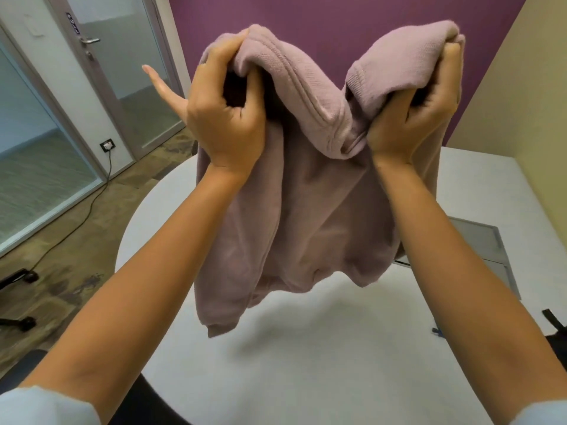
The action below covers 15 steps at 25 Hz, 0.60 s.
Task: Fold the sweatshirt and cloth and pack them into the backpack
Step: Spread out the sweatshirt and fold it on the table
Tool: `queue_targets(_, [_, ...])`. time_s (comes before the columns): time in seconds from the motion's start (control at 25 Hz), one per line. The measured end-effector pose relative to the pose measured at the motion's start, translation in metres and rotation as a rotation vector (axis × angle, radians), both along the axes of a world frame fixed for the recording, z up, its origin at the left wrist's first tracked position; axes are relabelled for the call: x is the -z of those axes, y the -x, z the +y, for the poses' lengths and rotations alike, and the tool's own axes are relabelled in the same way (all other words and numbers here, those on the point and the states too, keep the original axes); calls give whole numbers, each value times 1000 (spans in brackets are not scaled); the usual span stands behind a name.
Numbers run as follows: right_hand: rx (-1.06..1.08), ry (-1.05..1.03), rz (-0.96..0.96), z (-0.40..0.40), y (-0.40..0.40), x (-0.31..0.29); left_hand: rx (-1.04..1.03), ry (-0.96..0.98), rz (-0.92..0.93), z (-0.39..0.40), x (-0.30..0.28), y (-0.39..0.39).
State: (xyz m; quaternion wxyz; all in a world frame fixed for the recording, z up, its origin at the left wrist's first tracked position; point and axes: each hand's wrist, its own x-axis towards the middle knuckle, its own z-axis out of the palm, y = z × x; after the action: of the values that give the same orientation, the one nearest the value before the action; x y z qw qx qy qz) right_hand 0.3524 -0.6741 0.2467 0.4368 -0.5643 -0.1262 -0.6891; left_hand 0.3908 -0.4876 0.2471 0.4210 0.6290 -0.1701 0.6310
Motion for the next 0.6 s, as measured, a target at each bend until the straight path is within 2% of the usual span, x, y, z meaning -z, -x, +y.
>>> queue_targets(0.08, [87, -115, 136, -6, -25, 13, -66, -20, 194, -1, 16, -20])
queue_targets(0.16, [134, -245, 343, -19, -55, 35, -101, -54, 474, -1, 45, -45])
queue_targets(0.32, [197, -462, 998, -53, -110, 103, -219, -168, 1057, 6, 120, -95])
queue_targets(0.44, [215, -553, 1361, -73, -144, 145, -284, -282, 1396, 13, 165, -139])
queue_targets(0.52, [241, -542, 1533, -84, -170, 163, -286, -353, 1557, 12, 180, -172])
queue_targets(0.6, [286, -484, 1606, -93, -193, 172, -295, -350, 1586, 9, 185, -200])
